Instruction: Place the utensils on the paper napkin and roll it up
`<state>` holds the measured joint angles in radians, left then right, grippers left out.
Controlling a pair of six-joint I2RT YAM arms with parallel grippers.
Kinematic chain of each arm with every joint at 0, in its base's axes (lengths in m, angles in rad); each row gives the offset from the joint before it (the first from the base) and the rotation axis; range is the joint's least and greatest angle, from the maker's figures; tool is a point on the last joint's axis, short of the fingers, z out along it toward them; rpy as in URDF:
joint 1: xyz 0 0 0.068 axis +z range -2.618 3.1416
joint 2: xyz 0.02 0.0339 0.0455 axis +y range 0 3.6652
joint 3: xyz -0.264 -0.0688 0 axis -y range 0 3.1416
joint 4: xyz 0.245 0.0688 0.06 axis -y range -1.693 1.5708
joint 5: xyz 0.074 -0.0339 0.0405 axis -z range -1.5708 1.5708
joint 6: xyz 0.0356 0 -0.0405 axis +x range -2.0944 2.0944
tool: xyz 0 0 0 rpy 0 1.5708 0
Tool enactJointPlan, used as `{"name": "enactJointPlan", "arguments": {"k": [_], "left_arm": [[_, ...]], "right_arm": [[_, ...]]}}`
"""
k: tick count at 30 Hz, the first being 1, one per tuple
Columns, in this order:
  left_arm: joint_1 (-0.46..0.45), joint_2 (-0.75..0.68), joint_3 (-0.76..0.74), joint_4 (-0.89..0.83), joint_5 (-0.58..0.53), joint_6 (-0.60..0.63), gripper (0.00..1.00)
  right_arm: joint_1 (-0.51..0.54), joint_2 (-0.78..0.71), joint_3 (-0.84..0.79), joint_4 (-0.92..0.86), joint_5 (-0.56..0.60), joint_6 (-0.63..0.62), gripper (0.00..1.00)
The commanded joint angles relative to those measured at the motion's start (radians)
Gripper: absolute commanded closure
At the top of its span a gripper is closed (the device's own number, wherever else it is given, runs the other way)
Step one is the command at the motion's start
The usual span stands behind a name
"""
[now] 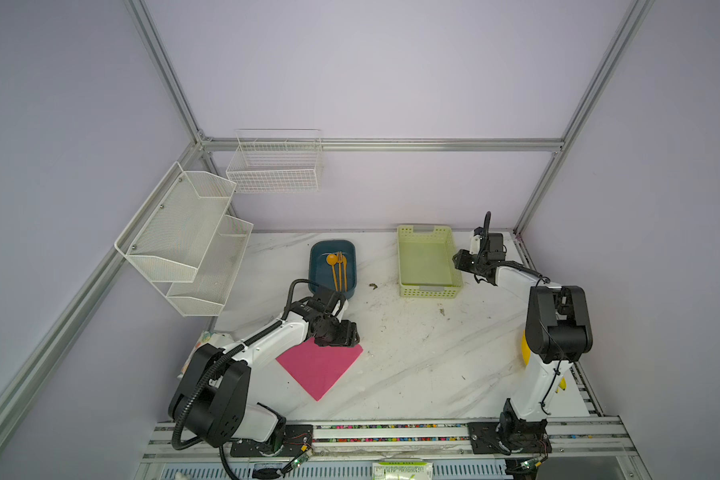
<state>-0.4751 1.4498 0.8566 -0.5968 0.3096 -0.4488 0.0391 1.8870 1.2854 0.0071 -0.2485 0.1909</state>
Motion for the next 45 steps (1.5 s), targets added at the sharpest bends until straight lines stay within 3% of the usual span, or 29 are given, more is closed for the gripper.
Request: {"name": "enactJointPlan", "arguments": {"k": [1, 20, 29, 39, 45], "left_arm": [[-0.023, 0.03, 0.015, 0.064, 0.085, -0.055, 0.29], [-0.156, 0.217, 0.093, 0.124, 0.145, -0.137, 0.31], [-0.231, 0.352, 0.234, 0.217, 0.221, -0.236, 0.3], [-0.298, 0.52, 0.447, 0.236, 0.259, -0.28, 0.3], [-0.312, 0.55, 0.542, 0.249, 0.261, -0.28, 0.3]], "right_arm": [[0.002, -0.093, 0.014, -0.025, 0.0, 0.001, 0.58], [0.002, -0.268, -0.05, -0.055, -0.004, 0.001, 0.57], [0.002, -0.293, -0.068, -0.057, -0.02, 0.005, 0.57], [0.006, -0.356, -0.1, -0.077, -0.054, 0.037, 0.57], [0.046, -0.402, -0.123, -0.129, -0.102, 0.088, 0.57]]}}
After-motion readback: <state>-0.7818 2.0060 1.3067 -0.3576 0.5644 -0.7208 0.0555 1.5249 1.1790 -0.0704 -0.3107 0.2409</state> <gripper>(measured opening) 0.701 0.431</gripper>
